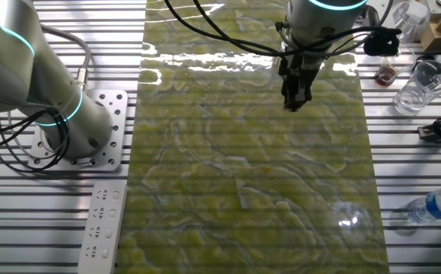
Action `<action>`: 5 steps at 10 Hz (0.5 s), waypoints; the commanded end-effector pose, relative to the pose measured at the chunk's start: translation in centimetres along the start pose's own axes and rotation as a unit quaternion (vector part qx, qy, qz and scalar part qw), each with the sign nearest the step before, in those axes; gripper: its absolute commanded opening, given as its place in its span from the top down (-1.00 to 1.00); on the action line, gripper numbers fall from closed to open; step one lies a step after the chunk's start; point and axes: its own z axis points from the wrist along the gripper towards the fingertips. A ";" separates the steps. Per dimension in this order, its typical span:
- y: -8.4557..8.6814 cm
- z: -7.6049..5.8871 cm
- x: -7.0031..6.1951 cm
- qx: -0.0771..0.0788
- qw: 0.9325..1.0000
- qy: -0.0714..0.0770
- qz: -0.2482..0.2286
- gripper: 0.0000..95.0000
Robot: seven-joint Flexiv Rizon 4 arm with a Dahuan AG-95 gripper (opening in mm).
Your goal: Screw the lid onto the jar
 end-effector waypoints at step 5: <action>0.0 0.0 0.1 0.001 1.000 0.001 -0.005 1.00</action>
